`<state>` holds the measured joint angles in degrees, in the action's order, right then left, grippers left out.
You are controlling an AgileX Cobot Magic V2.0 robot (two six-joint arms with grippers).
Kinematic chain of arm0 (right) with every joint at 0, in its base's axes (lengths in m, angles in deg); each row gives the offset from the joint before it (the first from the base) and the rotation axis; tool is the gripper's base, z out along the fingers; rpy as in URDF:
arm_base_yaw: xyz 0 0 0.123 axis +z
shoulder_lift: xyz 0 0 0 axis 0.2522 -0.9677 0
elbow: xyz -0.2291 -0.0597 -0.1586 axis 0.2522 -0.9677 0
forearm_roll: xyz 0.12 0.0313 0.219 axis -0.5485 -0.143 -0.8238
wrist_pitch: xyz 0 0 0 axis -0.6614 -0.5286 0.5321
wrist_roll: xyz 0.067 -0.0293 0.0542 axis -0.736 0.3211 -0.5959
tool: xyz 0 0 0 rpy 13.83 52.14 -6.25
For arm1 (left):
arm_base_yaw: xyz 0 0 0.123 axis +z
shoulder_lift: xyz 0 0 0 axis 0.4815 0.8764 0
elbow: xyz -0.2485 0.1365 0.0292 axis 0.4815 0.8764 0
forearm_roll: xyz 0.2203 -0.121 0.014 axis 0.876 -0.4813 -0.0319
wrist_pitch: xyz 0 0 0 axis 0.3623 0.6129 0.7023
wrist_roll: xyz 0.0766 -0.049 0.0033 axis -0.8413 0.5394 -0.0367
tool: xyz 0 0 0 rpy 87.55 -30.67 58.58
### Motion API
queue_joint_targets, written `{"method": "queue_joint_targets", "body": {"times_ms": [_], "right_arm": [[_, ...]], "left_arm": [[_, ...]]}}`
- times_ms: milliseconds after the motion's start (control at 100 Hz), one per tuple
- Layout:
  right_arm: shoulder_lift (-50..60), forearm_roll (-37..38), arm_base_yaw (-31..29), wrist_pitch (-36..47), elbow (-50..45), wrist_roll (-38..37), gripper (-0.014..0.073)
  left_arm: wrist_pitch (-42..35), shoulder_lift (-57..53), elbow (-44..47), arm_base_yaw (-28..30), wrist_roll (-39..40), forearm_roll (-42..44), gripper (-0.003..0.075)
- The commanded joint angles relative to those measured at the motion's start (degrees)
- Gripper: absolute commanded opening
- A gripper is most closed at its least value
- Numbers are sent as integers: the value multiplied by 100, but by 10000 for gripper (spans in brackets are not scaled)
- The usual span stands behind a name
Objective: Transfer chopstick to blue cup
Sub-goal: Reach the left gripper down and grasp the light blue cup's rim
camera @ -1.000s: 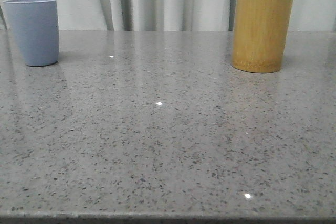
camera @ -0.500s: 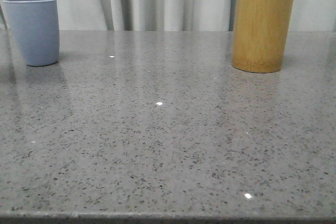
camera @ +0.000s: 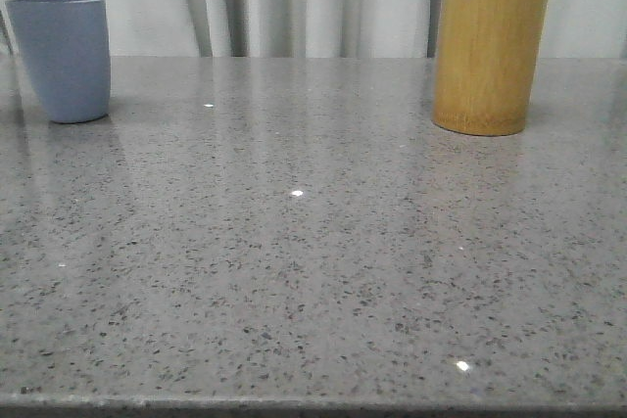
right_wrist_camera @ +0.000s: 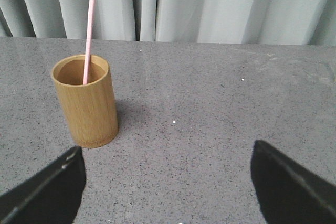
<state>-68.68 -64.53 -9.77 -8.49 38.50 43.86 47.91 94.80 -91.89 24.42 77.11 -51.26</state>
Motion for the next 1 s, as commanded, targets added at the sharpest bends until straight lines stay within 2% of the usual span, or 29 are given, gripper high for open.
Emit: {"method": "queue_joint_targets", "body": {"times_ms": [0, 210, 330, 450, 630, 830, 990], "right_arm": [[-80, 55, -34, 436, 181, 30, 634], [-80, 55, -34, 436, 181, 30, 634], [-80, 55, -34, 436, 181, 30, 634], [-80, 55, -34, 436, 181, 30, 634], [-80, 55, -34, 436, 181, 30, 634], [-80, 55, -34, 436, 181, 30, 634], [-80, 55, -34, 436, 181, 30, 634]], "left_arm": [[-441, -51, -209, 7, 20, -35, 607], [-422, 198, -209, 7, 20, -58, 563], [-422, 225, -209, 7, 20, -81, 489], [-422, 234, -209, 7, 20, -99, 335], [-449, 234, -222, 7, 20, -209, -22], [235, 223, -771, -63, -18, -578, -19], [835, 223, -1373, -584, -210, -565, -19]]}}
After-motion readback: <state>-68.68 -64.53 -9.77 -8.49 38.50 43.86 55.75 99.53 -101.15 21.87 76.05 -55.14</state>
